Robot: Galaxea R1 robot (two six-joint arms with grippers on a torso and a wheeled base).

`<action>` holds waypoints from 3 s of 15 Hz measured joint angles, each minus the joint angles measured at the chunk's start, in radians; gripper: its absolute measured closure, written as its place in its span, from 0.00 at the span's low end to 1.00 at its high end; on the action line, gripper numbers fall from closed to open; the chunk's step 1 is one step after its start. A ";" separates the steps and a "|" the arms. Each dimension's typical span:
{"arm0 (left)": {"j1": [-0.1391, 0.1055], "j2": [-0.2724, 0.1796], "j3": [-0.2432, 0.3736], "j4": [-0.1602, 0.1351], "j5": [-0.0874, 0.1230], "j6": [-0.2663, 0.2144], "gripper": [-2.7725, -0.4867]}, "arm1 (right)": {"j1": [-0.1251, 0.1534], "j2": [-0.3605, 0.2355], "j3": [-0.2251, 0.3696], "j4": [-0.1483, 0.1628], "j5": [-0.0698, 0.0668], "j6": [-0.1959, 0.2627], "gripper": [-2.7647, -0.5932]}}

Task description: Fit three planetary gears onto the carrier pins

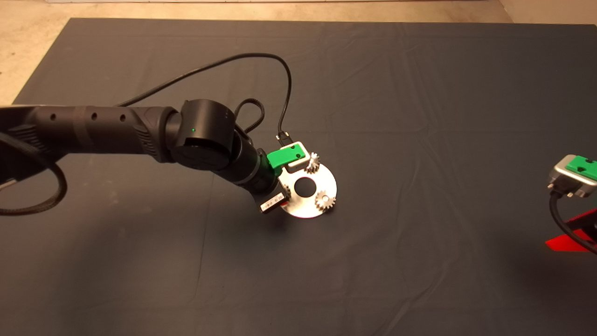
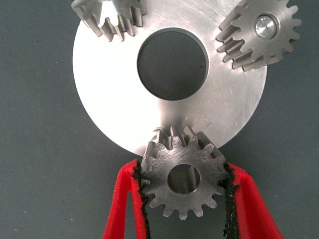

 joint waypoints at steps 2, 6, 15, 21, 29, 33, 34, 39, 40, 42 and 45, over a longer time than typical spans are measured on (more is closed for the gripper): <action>0.000 0.001 -0.007 0.000 -0.002 0.017 0.96 | 0.000 0.000 0.000 0.000 0.000 0.000 0.73; 0.000 0.001 -0.016 0.000 -0.011 0.031 0.96 | 0.000 0.000 0.000 0.000 0.000 0.000 0.73; -0.006 0.020 -0.037 -0.001 -0.012 0.035 0.97 | 0.000 0.003 0.000 0.000 0.000 0.000 0.73; -0.006 0.023 -0.046 -0.001 -0.021 0.045 0.97 | 0.000 0.002 0.000 0.000 0.000 0.000 0.73; -0.005 0.013 -0.047 0.000 -0.038 0.046 0.97 | 0.000 0.005 0.000 0.000 0.000 0.000 0.73; -0.003 0.003 -0.044 0.002 -0.026 0.046 0.97 | 0.000 0.008 -0.010 0.000 0.000 0.000 0.73; 0.000 0.000 -0.042 0.002 -0.031 0.046 0.97 | 0.000 0.009 -0.010 0.000 -0.001 0.000 0.73; 0.000 -0.028 -0.022 0.007 -0.029 0.047 0.97 | 0.000 0.022 -0.017 0.000 0.000 0.000 0.73; 0.000 -0.028 -0.022 0.007 -0.028 0.046 0.97 | 0.000 0.022 -0.017 0.000 0.000 0.000 0.73; 0.000 -0.027 -0.022 0.007 -0.026 0.046 0.97 | 0.000 0.022 -0.017 0.000 0.002 0.000 0.73; 0.001 -0.022 -0.022 0.010 -0.021 0.046 0.97 | 0.000 0.022 -0.017 0.000 0.000 0.000 0.73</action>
